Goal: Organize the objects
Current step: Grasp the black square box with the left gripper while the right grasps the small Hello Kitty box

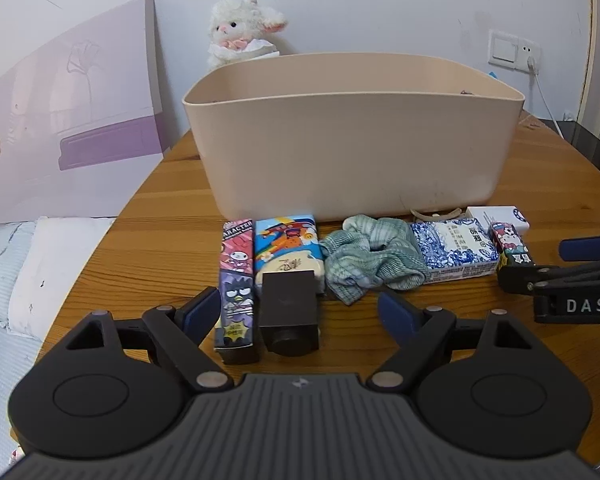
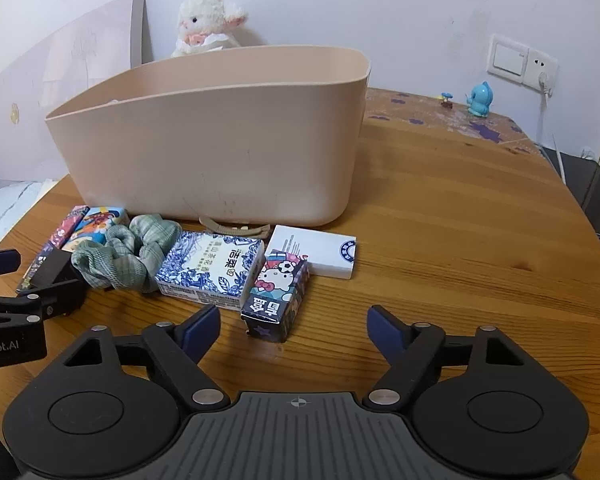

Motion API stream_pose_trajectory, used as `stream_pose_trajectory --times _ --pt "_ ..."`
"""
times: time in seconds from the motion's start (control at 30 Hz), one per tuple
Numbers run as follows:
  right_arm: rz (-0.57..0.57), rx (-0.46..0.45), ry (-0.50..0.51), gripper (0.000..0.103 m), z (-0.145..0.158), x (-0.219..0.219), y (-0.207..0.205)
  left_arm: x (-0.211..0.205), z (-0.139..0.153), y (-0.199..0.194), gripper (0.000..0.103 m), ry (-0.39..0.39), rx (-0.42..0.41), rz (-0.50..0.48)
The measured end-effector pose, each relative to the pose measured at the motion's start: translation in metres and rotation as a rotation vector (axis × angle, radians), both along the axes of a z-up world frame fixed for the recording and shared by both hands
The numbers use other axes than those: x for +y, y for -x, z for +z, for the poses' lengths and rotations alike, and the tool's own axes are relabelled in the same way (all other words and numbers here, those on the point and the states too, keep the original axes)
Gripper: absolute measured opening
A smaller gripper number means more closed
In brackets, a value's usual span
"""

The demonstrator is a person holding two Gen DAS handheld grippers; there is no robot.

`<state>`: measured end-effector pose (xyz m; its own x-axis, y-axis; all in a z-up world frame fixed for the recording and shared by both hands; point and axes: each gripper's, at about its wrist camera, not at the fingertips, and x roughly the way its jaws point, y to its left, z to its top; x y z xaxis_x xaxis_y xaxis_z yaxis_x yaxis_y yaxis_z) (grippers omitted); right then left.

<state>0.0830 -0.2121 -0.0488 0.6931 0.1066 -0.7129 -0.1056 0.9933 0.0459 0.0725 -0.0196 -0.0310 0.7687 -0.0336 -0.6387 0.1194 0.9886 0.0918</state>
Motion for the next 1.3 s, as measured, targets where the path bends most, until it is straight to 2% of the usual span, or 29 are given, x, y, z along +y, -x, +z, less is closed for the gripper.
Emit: stream_pose_trajectory --times 0.17,0.3,0.43,0.5,0.57,0.67,0.77,0.8,0.93,1.0,1.3 --pt "0.001 0.003 0.004 0.073 -0.004 0.002 -0.005 -0.006 -0.004 -0.003 0.086 -0.003 0.011 -0.017" --pt "0.000 0.001 0.004 0.070 -0.006 0.001 -0.007 -0.011 -0.007 -0.007 0.081 -0.002 0.029 -0.026" --pt "-0.006 0.003 0.009 0.059 -0.010 -0.001 -0.012 -0.016 -0.010 -0.007 0.080 -0.011 0.024 -0.027" --pt "-0.007 -0.003 0.015 0.056 -0.010 -0.002 -0.013 -0.018 -0.010 -0.007 0.069 -0.005 0.034 -0.029" --pt "-0.002 -0.005 0.022 0.049 -0.010 -0.001 -0.013 -0.020 -0.012 -0.009 0.063 0.010 0.063 -0.034" --pt "0.009 -0.007 0.024 0.042 -0.009 0.001 -0.013 -0.020 -0.017 -0.010 0.060 0.016 0.087 -0.029" --pt "0.021 -0.009 0.026 0.026 -0.009 0.003 -0.013 -0.013 -0.019 -0.011 0.058 0.047 0.101 -0.014" --pt "0.023 -0.010 0.027 0.023 -0.009 0.004 -0.013 -0.012 -0.019 -0.012 0.054 0.051 0.103 -0.010" --pt "0.033 -0.012 0.021 0.020 -0.009 0.005 -0.010 -0.008 -0.017 -0.013 0.043 0.053 0.108 0.002" --pt "0.035 -0.014 0.015 0.020 -0.007 0.005 -0.007 -0.006 -0.016 -0.013 0.034 0.054 0.111 0.004" --pt "0.022 -0.052 -0.002 0.020 0.012 0.000 0.007 0.002 -0.005 -0.001 0.034 0.088 0.111 0.020"
